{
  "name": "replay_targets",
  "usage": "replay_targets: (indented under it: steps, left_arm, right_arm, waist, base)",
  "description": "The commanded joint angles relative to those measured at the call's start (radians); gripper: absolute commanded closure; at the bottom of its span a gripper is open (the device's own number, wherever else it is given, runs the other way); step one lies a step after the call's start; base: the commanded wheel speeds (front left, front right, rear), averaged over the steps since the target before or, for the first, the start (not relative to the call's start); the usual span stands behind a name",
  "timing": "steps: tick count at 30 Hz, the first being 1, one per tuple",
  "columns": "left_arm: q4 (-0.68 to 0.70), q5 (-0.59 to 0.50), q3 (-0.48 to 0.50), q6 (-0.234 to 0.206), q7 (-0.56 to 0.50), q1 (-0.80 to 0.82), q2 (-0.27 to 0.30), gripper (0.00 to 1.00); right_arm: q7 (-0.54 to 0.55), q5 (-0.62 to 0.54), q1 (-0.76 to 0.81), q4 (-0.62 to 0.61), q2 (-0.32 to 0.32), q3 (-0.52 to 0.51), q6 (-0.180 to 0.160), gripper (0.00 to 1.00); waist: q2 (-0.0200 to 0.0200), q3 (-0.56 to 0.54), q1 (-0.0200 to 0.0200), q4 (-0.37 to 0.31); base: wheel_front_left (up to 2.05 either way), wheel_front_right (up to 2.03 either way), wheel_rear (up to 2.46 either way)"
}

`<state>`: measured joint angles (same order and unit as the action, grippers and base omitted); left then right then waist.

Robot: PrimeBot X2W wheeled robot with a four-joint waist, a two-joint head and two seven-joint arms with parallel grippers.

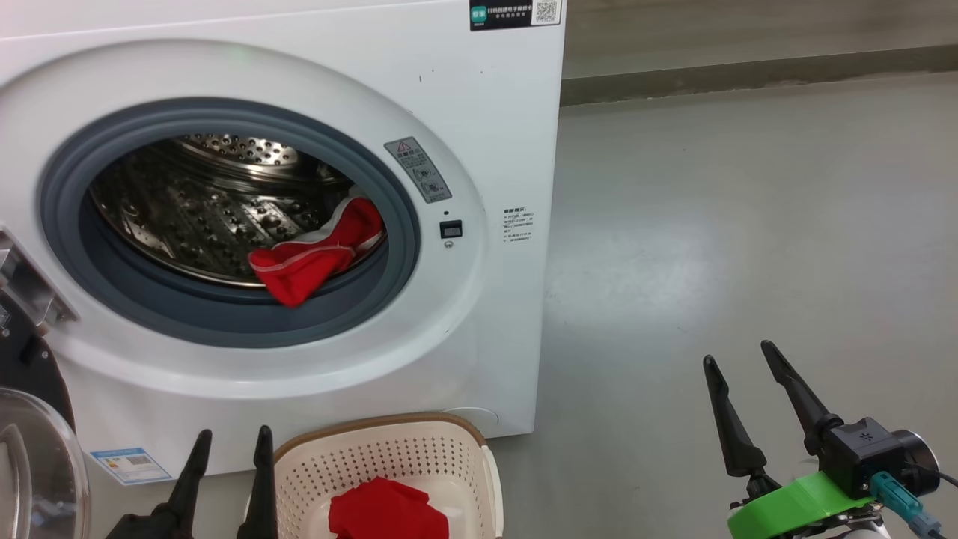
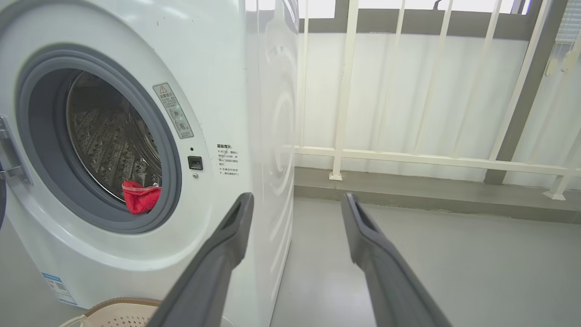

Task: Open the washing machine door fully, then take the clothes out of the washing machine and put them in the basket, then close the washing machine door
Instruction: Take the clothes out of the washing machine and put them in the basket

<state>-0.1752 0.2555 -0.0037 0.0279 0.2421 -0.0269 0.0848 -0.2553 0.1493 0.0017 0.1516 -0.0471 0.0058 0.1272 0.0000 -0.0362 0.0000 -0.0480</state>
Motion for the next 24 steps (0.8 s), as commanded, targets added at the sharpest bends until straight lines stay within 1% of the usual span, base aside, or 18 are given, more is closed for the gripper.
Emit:
replay_targets:
  steps: [1,13,24]
  left_arm:
    - [0.027,0.002,0.028,-0.006,0.001,0.010,0.022,0.00]
    - [0.007,0.019,0.014,-0.010,-0.001,0.018,0.016,0.00]
    - [-0.037,0.036,0.017,-0.014,0.005,0.082,0.016,0.00]
  right_arm:
    - [-0.006,-0.010,-0.011,-0.030,-0.003,0.018,0.003,0.00]
    - [-0.006,-0.012,-0.009,-0.029,-0.003,0.026,0.003,0.00]
    - [-0.006,-0.016,-0.026,-0.021,-0.003,0.070,0.003,0.00]
  waist:
    - [0.0000,0.001,0.0000,0.000]
    - [0.0000,0.012,0.0000,0.016]
    - [0.0000,0.031,0.0000,0.016]
  base:
    - [0.00,0.00,0.00]
    - [0.00,0.00,0.00]
    - [0.00,0.00,0.00]
